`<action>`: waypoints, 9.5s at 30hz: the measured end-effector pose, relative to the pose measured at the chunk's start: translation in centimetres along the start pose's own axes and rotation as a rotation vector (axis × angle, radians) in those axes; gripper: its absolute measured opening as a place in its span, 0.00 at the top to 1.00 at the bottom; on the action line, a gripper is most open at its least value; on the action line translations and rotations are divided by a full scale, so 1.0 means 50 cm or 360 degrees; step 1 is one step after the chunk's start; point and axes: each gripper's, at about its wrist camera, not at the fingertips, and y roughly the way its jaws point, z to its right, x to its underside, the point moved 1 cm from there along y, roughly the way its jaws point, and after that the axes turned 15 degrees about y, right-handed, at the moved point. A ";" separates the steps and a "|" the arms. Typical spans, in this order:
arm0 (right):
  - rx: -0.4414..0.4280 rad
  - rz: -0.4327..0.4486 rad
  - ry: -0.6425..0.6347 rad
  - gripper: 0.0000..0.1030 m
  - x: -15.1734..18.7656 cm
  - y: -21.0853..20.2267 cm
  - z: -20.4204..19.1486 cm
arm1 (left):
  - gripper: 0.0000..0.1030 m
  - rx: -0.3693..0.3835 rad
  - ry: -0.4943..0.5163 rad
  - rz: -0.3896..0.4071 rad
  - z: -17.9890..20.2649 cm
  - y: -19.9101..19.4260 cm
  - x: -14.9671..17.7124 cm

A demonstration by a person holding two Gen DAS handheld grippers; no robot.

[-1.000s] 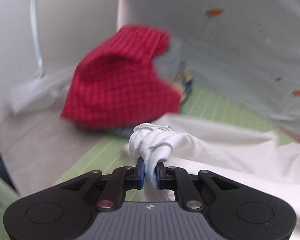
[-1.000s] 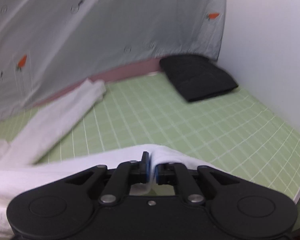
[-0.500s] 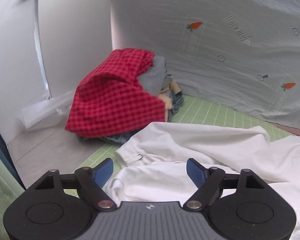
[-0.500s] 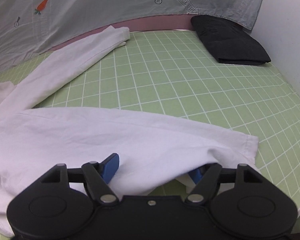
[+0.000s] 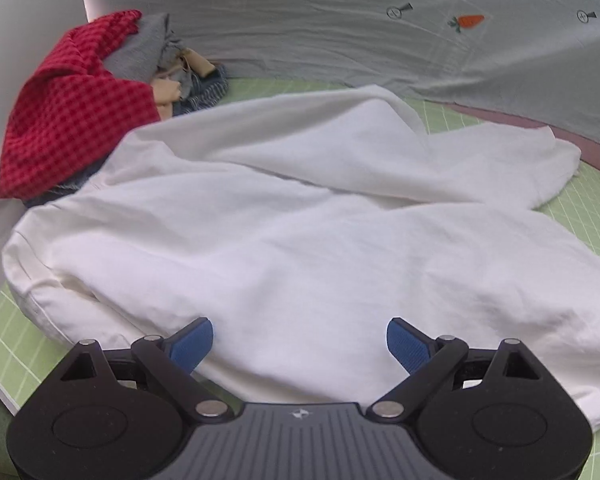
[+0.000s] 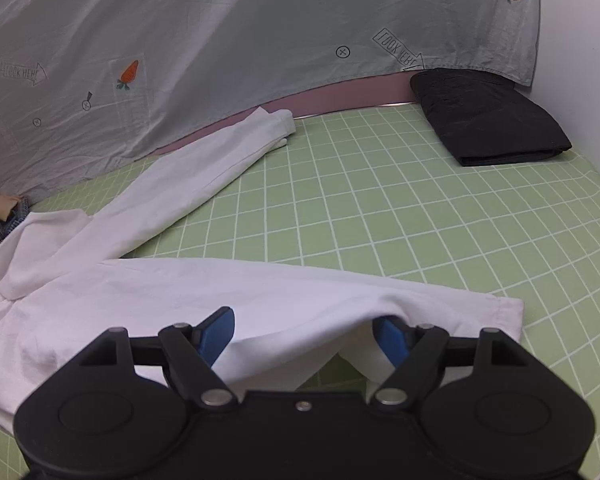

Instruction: Fold clothes

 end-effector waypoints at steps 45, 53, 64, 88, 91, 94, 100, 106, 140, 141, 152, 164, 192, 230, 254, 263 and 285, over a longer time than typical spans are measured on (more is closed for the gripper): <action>0.0585 0.0367 -0.0155 0.78 -0.105 0.027 0.180 | 0.00 -0.0045 -0.0208 -0.0277 0.060 0.058 0.066; 0.0504 0.0166 0.0009 0.36 -0.100 0.104 0.148 | 0.00 -0.0045 -0.0211 -0.0278 0.058 0.062 0.064; 0.0327 0.0227 0.0647 0.32 -0.069 0.089 0.218 | 0.00 -0.0051 -0.0221 -0.0282 0.058 0.065 0.062; 0.0458 0.0190 0.0269 0.95 -0.040 0.095 0.163 | 0.00 -0.0039 -0.0250 -0.0348 0.052 0.065 0.057; 0.0511 0.0174 0.0289 0.95 -0.007 0.047 0.183 | 0.00 -0.0060 -0.0263 -0.0374 0.044 0.061 0.055; 0.0591 0.0116 0.0263 0.95 0.029 0.026 0.197 | 0.00 -0.0103 -0.0208 -0.0311 0.036 0.039 0.044; 0.0726 0.0043 0.0323 0.95 0.088 -0.013 0.214 | 0.00 -0.0034 -0.0114 -0.0168 0.036 0.014 0.005; 0.0799 -0.0053 0.0263 0.94 0.121 -0.031 0.210 | 0.00 0.0102 0.0045 -0.0186 0.097 0.023 -0.004; 0.0186 -0.0171 -0.0102 0.33 -0.187 0.214 0.379 | 0.00 -0.0133 -0.0237 -0.0383 0.475 0.007 0.027; 0.0176 -0.0165 -0.0121 0.34 -0.194 0.221 0.379 | 0.00 -0.0143 -0.0236 -0.0387 0.481 0.011 0.024; 0.0048 -0.0090 -0.0210 0.92 -0.321 0.304 0.338 | 0.00 -0.0171 -0.0298 -0.0363 0.485 0.015 0.002; 0.0226 -0.0162 -0.0030 0.31 -0.190 0.165 0.379 | 0.00 -0.0101 -0.0330 -0.0270 0.466 -0.010 0.012; 0.0724 0.0061 -0.0058 0.85 -0.053 0.021 0.508 | 0.00 -0.0236 -0.0548 -0.0095 0.301 -0.167 0.142; 0.0985 0.0106 0.0158 0.29 0.192 0.044 -0.036 | 0.28 0.0005 -0.0513 -0.0082 -0.368 0.123 0.083; 0.1081 0.0127 0.0230 0.25 0.225 0.075 -0.088 | 0.99 -0.0169 0.0059 0.0243 -0.430 0.106 -0.113; 0.1072 0.0128 0.0264 0.23 0.230 0.068 -0.083 | 0.50 0.0076 -0.0474 0.0060 -0.488 0.122 0.015; 0.1052 0.0166 0.0247 0.19 0.236 0.062 -0.079 | 0.33 0.0378 -0.1201 -0.0099 -0.447 0.055 0.212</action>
